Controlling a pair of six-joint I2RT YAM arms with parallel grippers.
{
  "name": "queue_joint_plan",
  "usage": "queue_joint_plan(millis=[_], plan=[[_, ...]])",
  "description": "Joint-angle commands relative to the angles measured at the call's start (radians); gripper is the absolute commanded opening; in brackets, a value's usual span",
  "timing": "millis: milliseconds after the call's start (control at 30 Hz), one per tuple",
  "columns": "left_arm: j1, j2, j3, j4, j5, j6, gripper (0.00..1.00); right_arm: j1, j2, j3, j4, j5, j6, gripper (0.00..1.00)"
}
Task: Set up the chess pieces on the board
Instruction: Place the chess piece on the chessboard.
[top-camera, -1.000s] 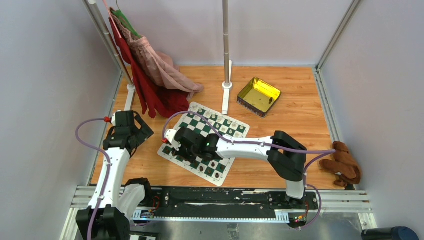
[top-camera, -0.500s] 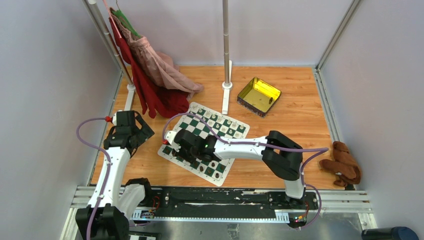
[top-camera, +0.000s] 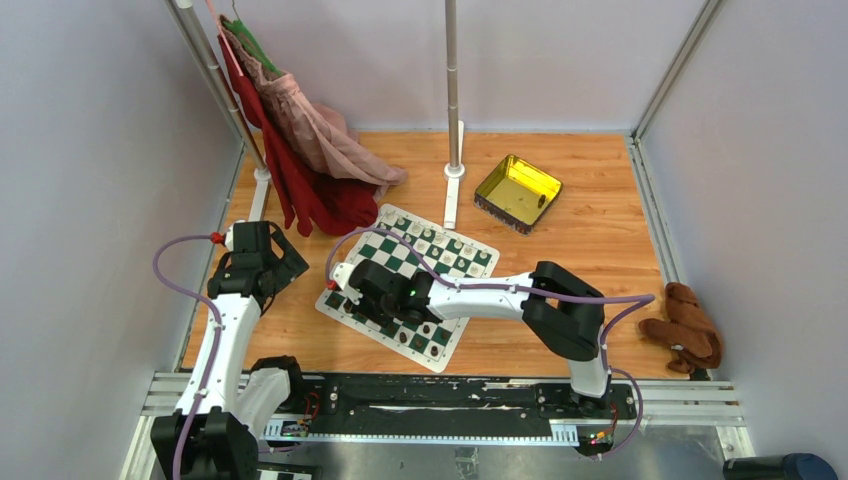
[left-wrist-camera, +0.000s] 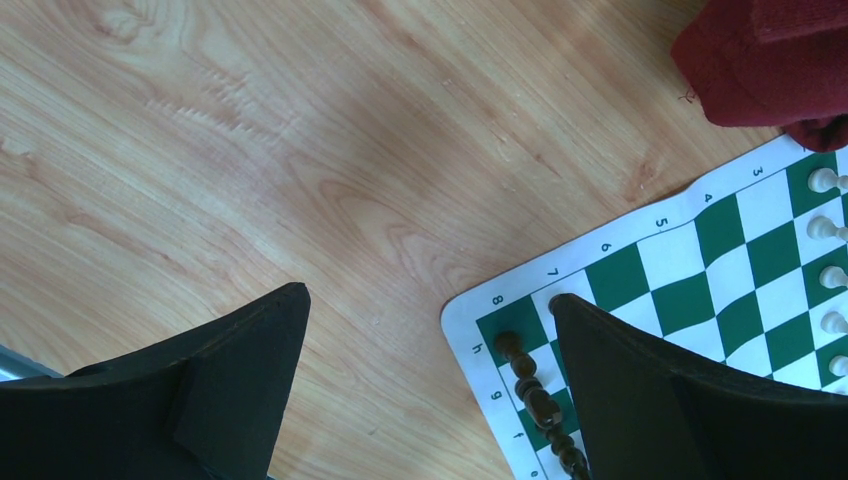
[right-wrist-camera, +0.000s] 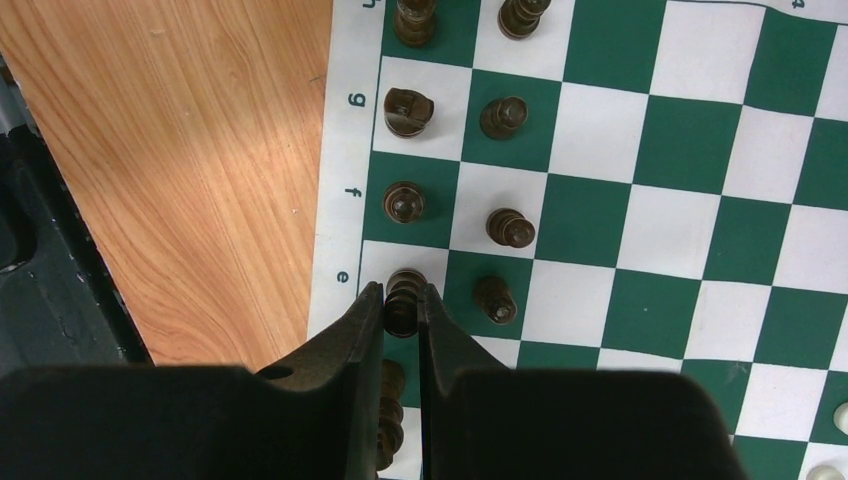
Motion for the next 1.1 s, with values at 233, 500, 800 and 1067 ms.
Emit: queue_joint_plan(millis=[233,500,800,1067], plan=[[-0.01,0.002,0.01,0.008,-0.012,0.013,1.0,0.016,0.008,-0.018,0.009,-0.028,-0.002,0.0],[-0.009,0.003,0.009,0.008,-0.014,0.012,1.0,0.016,0.016,-0.016,0.002,-0.045,-0.003,0.04],[-0.009,0.0,0.005,0.011,-0.016,0.008,1.0,0.016,0.018,-0.011,-0.008,-0.038,-0.005,0.25],[-0.01,-0.004,0.003,0.012,-0.017,0.007,1.0,0.016,0.013,0.002,-0.014,-0.03,-0.014,0.33]])
